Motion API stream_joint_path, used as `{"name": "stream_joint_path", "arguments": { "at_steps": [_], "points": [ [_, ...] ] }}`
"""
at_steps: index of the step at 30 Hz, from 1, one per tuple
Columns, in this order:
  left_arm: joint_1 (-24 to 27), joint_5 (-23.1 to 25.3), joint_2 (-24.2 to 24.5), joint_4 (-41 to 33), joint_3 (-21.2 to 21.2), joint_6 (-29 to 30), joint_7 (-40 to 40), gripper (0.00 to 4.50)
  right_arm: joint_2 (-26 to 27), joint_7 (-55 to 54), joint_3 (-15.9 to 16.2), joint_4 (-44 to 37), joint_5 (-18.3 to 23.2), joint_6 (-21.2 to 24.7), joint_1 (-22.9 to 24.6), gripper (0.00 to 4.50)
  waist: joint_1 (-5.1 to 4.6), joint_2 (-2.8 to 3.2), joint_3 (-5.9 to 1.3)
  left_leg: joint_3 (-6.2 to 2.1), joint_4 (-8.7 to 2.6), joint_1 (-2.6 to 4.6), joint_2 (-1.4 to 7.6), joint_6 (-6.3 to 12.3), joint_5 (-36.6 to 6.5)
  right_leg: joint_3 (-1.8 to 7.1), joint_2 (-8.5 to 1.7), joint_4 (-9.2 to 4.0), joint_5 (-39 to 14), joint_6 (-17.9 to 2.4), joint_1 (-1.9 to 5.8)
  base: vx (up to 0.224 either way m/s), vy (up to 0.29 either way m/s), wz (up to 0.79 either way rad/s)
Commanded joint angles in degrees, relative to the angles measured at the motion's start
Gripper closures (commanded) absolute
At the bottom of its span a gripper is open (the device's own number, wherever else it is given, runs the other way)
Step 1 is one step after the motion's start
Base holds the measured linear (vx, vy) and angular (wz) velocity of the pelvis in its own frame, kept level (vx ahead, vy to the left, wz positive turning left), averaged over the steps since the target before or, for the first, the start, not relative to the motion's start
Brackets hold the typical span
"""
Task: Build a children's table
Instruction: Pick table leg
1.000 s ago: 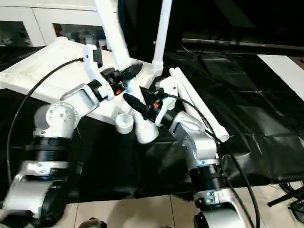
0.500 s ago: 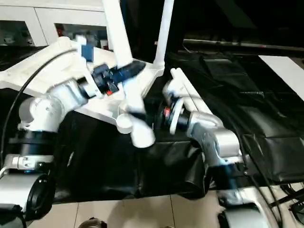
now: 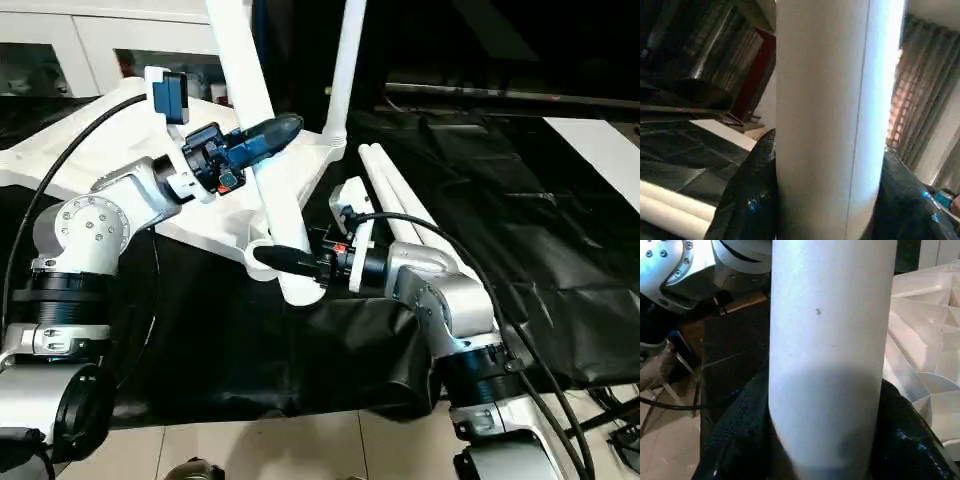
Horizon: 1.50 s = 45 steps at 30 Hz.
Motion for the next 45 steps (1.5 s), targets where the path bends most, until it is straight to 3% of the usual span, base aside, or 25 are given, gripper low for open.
{"name": "stream_joint_path", "arguments": {
  "at_steps": [1,4,6,7,10,15,21,26,36,37,38,41,42,45],
  "points": [
    [-0.97,0.67,-0.97,0.29,1.0,-0.47,3.4,1.97,0.3,-4.84,-0.66,2.35,-2.94,-1.8,-0.5,2.55,0.12,-0.05,-4.22,-0.6,-3.88,1.21,1.08,-1.5,-11.45,2.06,-2.82,-3.76,-13.17,-10.08,3.05,0.0,0.0,0.0],
    [-0.8,4.74,-1.74,0.84,0.4,-3.61,9.23,1.72,2.14,-9.2,-0.99,3.86,-4.7,-3.27,-0.9,2.55,0.12,-0.23,-4.29,-0.7,-3.94,1.21,1.19,-1.78,-12.15,2.09,-2.91,-3.94,-14.36,-9.35,3.06,0.0,0.0,0.0],
    [-0.96,8.27,-2.62,2.62,0.23,-5.94,15.45,1.59,3.21,-11.96,-0.86,4.76,-6.07,-4.68,-1.19,2.55,0.13,0.0,-4.32,-0.78,-3.96,1.2,1.27,-2.11,-11.97,2.15,-2.86,-3.89,-13.93,-8.47,3.02,0.0,0.0,0.0],
    [-0.95,9.55,-3.69,4.31,1.13,-5.95,20.81,1.54,4.22,-14.85,-0.57,5.85,-7.66,-5.92,-1.59,2.56,0.03,-0.16,-4.27,-0.76,-3.97,1.13,1.02,-2.14,-11.95,2.09,-2.75,-3.94,-13.85,-7.99,3.11,0.0,0.0,0.0],
    [1.03,10.87,-6.49,4.59,2.5,-6.7,28.34,1.52,6.85,-21.71,0.03,8.94,-11.47,-8.65,-2.85,2.56,0.04,-0.51,-4.45,-0.71,-3.86,1.01,1.06,-2.28,-10.89,2.09,-2.86,-3.76,-12.72,-8.44,3.15,0.0,0.0,0.0],
    [3.58,12.47,-10.91,1.77,2.18,-8.21,34.78,1.52,9.84,-28.74,1.3,12.68,-15.37,-10.68,-4.58,2.56,-0.07,-0.53,-4.54,-0.66,-3.75,0.93,1.12,-1.38,-9.47,2.1,-2.78,-3.46,-9.77,-9.13,3.18,0.0,0.0,0.0],
    [2.89,14.06,-13.02,2.88,3.7,-11.72,41.63,2.02,11.44,-30.28,1.24,14.26,-16.58,-11.61,-5.34,2.56,-0.12,-0.82,-4.29,-0.7,-3.93,1.07,1.14,-1.29,-11.7,2.13,-2.69,-3.8,-11.12,-7.73,3.08,0.0,0.0,0.0],
    [3.56,14.42,-13.33,1.71,3.78,-11.75,42.84,2.54,11.63,-31.26,0.98,15.92,-17.19,-12.83,-5.96,2.56,-0.07,-0.92,-4.25,-0.67,-3.9,1.17,1.1,-1.58,-11.93,2.16,-2.73,-3.82,-11.41,-7.39,2.96,0.0,0.0,0.0],
    [3.68,13.25,-13.46,1.83,3.69,-13.21,41.72,2.66,11.31,-29.95,1.29,16.71,-18.21,-14.85,-6.51,2.56,-0.11,-1.19,-4.3,-0.59,-3.75,1.12,1.06,-1.11,-10.53,2.16,-2.67,-3.48,-8.87,-8.08,3.1,0.0,0.0,0.0],
    [3.65,12.92,-13.23,1.73,3.67,-13.13,40.94,2.66,11.47,-28.4,0.9,16.27,-16.9,-14.66,-6.39,2.56,-0.1,-1.12,-4.31,-0.61,-3.76,1.16,1.06,-1.01,-10.56,2.15,-2.64,-3.46,-8.92,-8.16,3.09,0.0,0.0,0.0],
    [3.59,12.78,-13.1,1.73,3.67,-13.14,40.39,2.66,11.6,-27.33,0.55,16.06,-15.92,-14.48,-6.34,2.0,-0.12,-1.11,-4.27,-0.61,-3.77,1.13,1.07,-1.01,-10.64,2.17,-2.65,-3.5,-9.02,-8.16,3.08,0.0,0.0,0.0],
    [3.13,12.9,-10.82,2.46,2.82,-13.19,36.27,2.66,10.24,-22.15,-0.01,14.09,-12.99,-12.65,-5.93,1.86,-0.1,-1.12,-4.26,-0.59,-3.77,1.16,1.05,-0.56,-11.66,2.17,-2.67,-3.6,-9.72,-8.14,3.15,0.0,0.0,0.0],
    [2.83,12.64,-8.27,3.03,1.74,-12.47,31.29,2.66,8.03,-17.69,0.22,12.2,-11.42,-10.73,-5.62,1.7,-0.17,-1.2,-4.21,-0.7,-3.86,1.11,1.04,-0.19,-11.36,2.11,-2.58,-3.63,-10.12,-7.76,3.21,0.0,0.0,0.0],
    [2.49,11.71,-5.92,3.28,0.94,-10.98,26.38,2.66,5.6,-12.76,0.56,10.34,-9.78,-8.74,-5.22,1.42,-0.01,-1.05,-4.28,-0.6,-3.7,1.33,1.08,0.12,-9.91,2.15,-2.49,-3.28,-8.07,-9.01,3.23,0.0,0.0,0.0]
  ]
}}
